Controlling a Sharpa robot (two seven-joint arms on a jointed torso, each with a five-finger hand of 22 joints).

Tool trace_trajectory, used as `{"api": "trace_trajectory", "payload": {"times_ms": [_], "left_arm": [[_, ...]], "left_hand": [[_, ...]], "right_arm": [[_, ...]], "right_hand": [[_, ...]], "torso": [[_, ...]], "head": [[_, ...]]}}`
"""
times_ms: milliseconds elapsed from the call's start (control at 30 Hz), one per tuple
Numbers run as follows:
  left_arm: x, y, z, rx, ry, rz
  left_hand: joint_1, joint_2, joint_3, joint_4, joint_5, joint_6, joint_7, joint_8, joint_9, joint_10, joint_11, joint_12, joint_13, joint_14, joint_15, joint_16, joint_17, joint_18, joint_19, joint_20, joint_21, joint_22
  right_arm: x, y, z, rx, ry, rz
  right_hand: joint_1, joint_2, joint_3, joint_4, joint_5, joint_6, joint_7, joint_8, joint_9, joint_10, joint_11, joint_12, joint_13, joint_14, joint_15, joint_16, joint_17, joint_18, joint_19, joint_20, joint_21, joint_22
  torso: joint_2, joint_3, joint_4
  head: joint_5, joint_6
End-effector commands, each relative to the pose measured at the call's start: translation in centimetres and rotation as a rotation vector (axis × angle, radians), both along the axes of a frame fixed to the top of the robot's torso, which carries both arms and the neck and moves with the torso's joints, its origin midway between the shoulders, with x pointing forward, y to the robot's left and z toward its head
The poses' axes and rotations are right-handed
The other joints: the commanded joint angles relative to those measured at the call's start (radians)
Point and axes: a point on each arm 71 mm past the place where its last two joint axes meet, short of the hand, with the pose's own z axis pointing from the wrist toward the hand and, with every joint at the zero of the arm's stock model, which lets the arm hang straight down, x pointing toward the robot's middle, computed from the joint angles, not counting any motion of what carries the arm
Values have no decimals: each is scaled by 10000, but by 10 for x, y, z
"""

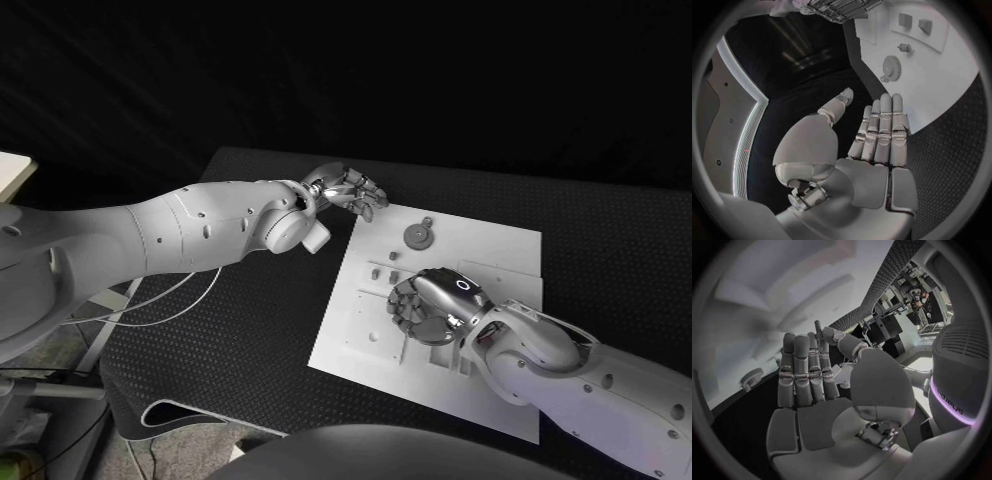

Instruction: Assemble the parts on the task board

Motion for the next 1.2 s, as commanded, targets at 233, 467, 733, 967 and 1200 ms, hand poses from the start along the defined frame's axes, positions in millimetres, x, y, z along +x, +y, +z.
{"api": "trace_trajectory", "payload": {"times_ms": [233, 467, 733, 967, 1200], "left_arm": [[0, -2, 1, -100, -1, -117], [0, -4, 1, -113, 6, -158], [0, -3, 2, -103, 2, -139], [1, -3, 2, -105, -2, -147], [1, -3, 2, -103, -4, -146]], "left_hand": [[-56, 0, -66, 21, -43, -84, 20, 50, -16, -64, -12, -7, -15, 9, 53, -52, 18, 184, -34, 13, 27, -20], [-57, 1, -65, 22, -43, -86, 20, 51, -17, -65, -12, -7, -17, 10, 53, -59, 26, 184, -34, 13, 27, -24], [-60, -1, -66, 23, -43, -89, 21, 52, -18, -66, -11, -7, -20, 11, 53, -65, 33, 184, -34, 14, 27, -28], [-60, -1, -65, 23, -43, -90, 21, 54, -18, -67, -11, -7, -22, 12, 53, -72, 41, 184, -34, 14, 28, -33], [-63, -1, -65, 24, -43, -92, 22, 56, -19, -67, -10, -6, -25, 14, 54, -79, 49, 183, -34, 14, 28, -37]], "right_arm": [[0, -1, -4, -210, -30, 134], [2, -2, -5, -310, -104, 108], [3, -4, -7, -470, -70, 63], [4, -3, -9, -530, -37, 61], [4, -1, -10, -574, -26, 101]], "right_hand": [[283, 383, 7, -74, 29, -27, 24, -18, 19, 89, -92, 5, 357, 141, -190, 71, 23, 148, 70, -29, 50, 248], [279, 387, 7, -77, 30, -30, 25, -20, 23, 86, -92, 0, 361, 138, -189, 76, 31, 148, 67, -30, 54, 247], [277, 387, 6, -80, 30, -31, 25, -20, 28, 87, -92, -3, 366, 136, -190, 81, 38, 148, 66, -31, 59, 248], [273, 388, 5, -80, 30, -31, 25, -21, 33, 87, -92, -6, 370, 133, -190, 85, 45, 148, 64, -32, 64, 247], [272, 393, 6, -81, 31, -32, 25, -22, 37, 87, -92, -9, 374, 129, -190, 89, 51, 148, 61, -33, 68, 247]], "torso": [[0, 2, -14], [-8, 5, -8], [-5, 1, -13], [-3, 6, -9], [-3, 3, -12]], "head": [[70, -13], [90, -17], [87, -20], [88, -43], [88, -54]]}}
